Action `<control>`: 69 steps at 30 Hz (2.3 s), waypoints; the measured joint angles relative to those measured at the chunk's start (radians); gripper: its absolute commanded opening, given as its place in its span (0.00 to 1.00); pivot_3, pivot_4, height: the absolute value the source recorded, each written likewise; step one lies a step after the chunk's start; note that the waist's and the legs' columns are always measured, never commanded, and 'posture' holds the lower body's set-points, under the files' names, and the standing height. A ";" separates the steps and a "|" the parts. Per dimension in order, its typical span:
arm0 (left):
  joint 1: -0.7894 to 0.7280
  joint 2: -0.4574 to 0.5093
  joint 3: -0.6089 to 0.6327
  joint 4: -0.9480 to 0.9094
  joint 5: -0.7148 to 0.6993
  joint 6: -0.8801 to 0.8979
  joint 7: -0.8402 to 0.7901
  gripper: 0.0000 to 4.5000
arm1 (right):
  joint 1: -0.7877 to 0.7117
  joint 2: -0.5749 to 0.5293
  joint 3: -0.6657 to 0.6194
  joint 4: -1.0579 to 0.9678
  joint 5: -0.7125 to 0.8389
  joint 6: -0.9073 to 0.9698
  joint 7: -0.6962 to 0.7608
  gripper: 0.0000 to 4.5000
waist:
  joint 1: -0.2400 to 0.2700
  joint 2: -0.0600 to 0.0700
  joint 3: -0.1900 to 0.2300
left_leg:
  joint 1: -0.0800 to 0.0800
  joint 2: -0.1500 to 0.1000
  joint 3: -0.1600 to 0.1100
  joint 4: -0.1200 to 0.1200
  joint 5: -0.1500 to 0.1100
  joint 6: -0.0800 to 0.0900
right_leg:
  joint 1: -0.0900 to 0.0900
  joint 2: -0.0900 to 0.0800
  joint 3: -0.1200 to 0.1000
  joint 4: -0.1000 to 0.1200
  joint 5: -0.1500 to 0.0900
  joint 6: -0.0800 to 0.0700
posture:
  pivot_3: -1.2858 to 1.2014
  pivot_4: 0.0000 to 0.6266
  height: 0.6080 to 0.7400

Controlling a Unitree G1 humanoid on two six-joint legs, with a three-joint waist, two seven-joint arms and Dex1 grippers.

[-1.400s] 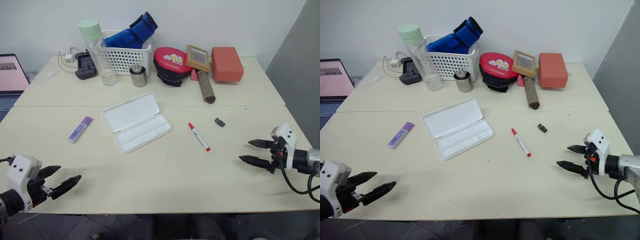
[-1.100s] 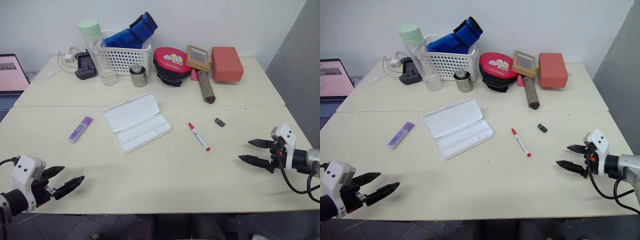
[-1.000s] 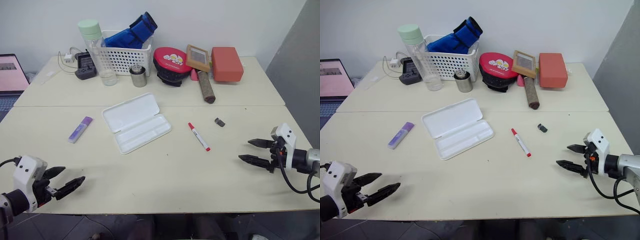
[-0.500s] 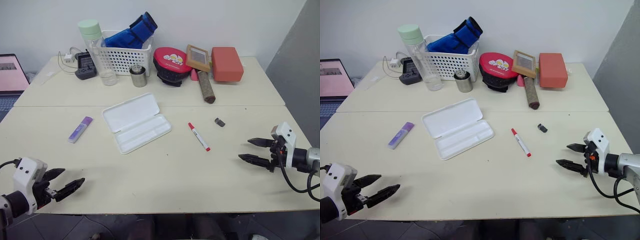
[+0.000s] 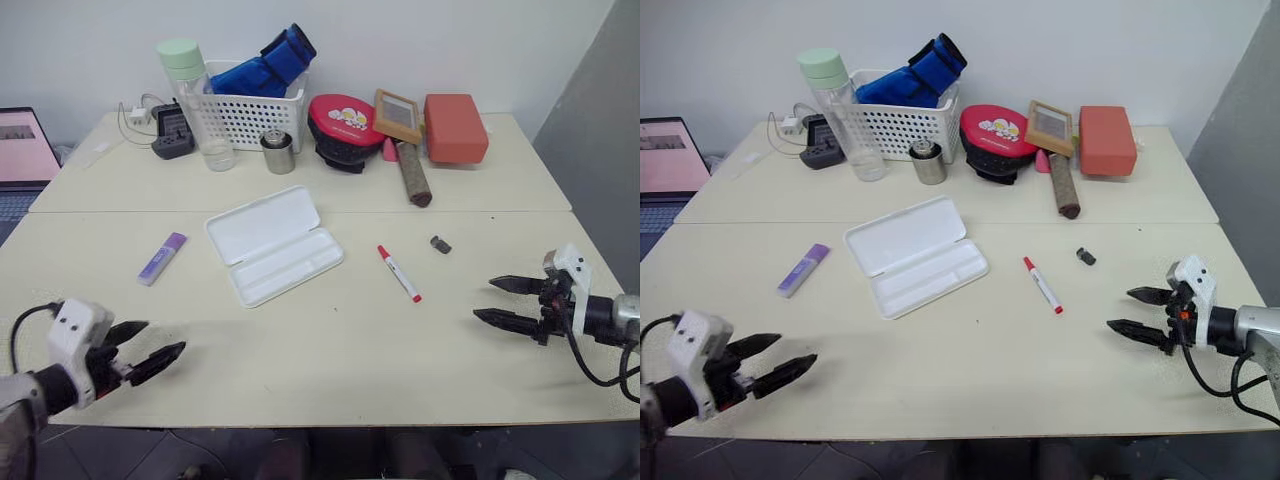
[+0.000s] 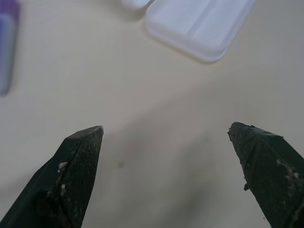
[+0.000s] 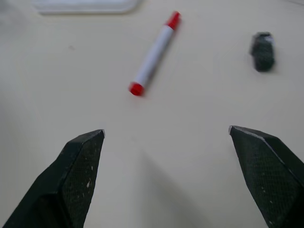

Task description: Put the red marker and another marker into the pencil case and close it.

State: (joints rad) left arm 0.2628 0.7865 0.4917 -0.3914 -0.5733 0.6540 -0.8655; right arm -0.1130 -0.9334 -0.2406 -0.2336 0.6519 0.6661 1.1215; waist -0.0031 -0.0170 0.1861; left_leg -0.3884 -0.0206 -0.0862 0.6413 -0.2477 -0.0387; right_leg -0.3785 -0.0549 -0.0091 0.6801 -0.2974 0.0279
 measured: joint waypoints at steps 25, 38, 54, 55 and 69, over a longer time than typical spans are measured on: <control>-0.630 -0.161 -0.683 0.361 0.293 -0.125 -0.019 0.96 | -0.115 0.027 0.080 -0.287 -0.030 0.008 -0.178 0.99 | -0.003 -0.002 0.000 | -0.003 -0.002 0.001 0.004 -0.001 0.003 | -0.001 0.002 -0.001 0.000 0.002 0.004 | 0.52 0.24 1.00; -0.642 -0.161 -0.687 0.372 0.346 -0.141 -0.018 0.42 | -0.139 0.028 0.067 -0.322 0.046 0.015 -0.165 1.00 | -0.002 -0.002 0.000 | -0.002 -0.002 0.000 0.004 -0.001 0.003 | 0.000 0.002 -0.001 0.000 0.002 0.004 | 0.52 0.24 1.00; -0.606 -0.119 -0.702 0.329 0.357 -0.203 -0.099 0.00 | -0.142 0.026 0.068 -0.310 0.037 -0.006 -0.146 1.00 | -0.002 -0.002 0.000 | -0.002 -0.002 0.000 0.004 -0.001 0.003 | -0.001 0.001 -0.001 0.000 0.002 0.004 | 0.52 0.24 1.00; -0.598 -0.110 -0.709 0.315 0.358 -0.211 -0.118 0.00 | -0.141 0.026 0.068 -0.309 0.037 -0.006 -0.145 1.00 | -0.002 -0.002 0.000 | -0.002 -0.002 0.000 0.004 -0.001 0.003 | -0.001 0.001 -0.001 0.000 0.002 0.004 | 0.52 0.24 1.00; -0.530 -0.060 -0.777 0.185 0.363 -0.237 -0.219 0.00 | -0.092 0.014 0.063 -0.314 0.038 -0.004 -0.146 1.00 | -0.001 -0.001 0.000 | -0.002 -0.002 0.000 0.004 -0.002 0.003 | 0.000 0.001 -0.001 0.000 0.002 0.004 | 0.52 0.24 1.00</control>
State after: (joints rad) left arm -0.2669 0.7264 -0.2855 -0.2069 -0.2105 0.4170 -1.0846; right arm -0.2054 -0.9195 -0.1775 -0.5479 0.6900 0.6625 0.9752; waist -0.0042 -0.0185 0.1865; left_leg -0.3901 -0.0228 -0.0862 0.6448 -0.2493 -0.0357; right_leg -0.3789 -0.0536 -0.0101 0.6800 -0.2950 0.0318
